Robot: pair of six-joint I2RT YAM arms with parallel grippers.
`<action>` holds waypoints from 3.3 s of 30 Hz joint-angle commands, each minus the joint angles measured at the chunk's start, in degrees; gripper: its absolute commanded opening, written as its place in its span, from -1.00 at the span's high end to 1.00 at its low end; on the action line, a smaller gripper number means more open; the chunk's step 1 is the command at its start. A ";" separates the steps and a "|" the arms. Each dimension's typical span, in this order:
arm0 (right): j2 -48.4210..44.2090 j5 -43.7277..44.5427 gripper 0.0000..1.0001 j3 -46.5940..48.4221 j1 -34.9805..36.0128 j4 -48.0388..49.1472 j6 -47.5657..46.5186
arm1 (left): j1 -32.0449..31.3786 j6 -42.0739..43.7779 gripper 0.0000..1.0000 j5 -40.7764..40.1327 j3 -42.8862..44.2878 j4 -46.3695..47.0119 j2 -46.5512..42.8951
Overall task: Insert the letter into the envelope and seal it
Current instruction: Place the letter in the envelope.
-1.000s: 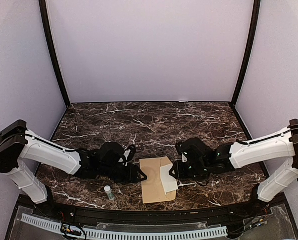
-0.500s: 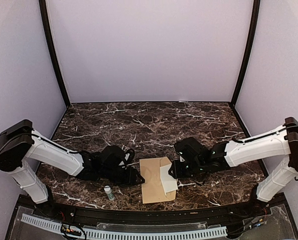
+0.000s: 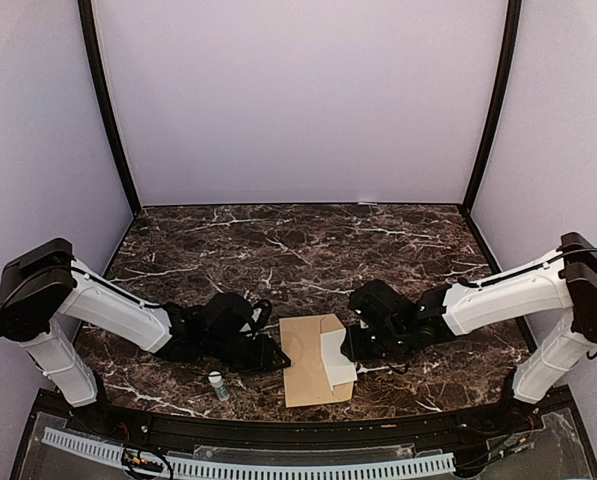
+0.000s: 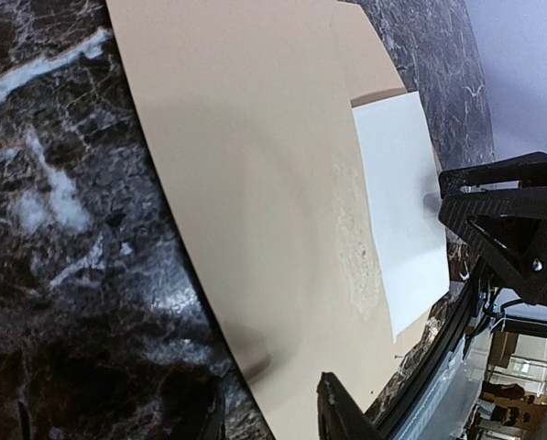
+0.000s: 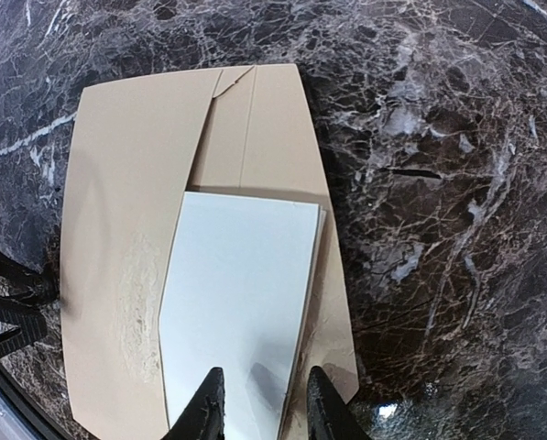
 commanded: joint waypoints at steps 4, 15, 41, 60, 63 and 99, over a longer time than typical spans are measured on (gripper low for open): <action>1.84 0.88 0.44 1.22 0.70 0.48 0.80 | 0.29 -0.27 0.36 0.55 -0.02 0.16 1.19; 3.41 0.04 0.56 1.91 0.75 0.97 0.41 | 0.29 -0.43 0.46 1.50 0.16 0.96 2.11; 7.16 -2.69 0.66 5.66 3.16 2.77 0.69 | 0.28 -0.36 0.52 3.02 0.86 1.99 3.22; 2.60 -1.12 0.36 5.25 3.55 0.17 1.97 | 0.26 0.26 0.38 0.13 -0.53 -0.45 -2.76; 1.56 -1.36 0.33 4.75 4.03 -0.37 2.48 | 0.24 0.03 0.34 1.15 -0.77 -0.47 -3.29; 3.93 -0.36 0.18 2.17 9.49 -0.73 8.78 | -3.43 -3.52 0.39 1.79 -3.33 5.11 -0.35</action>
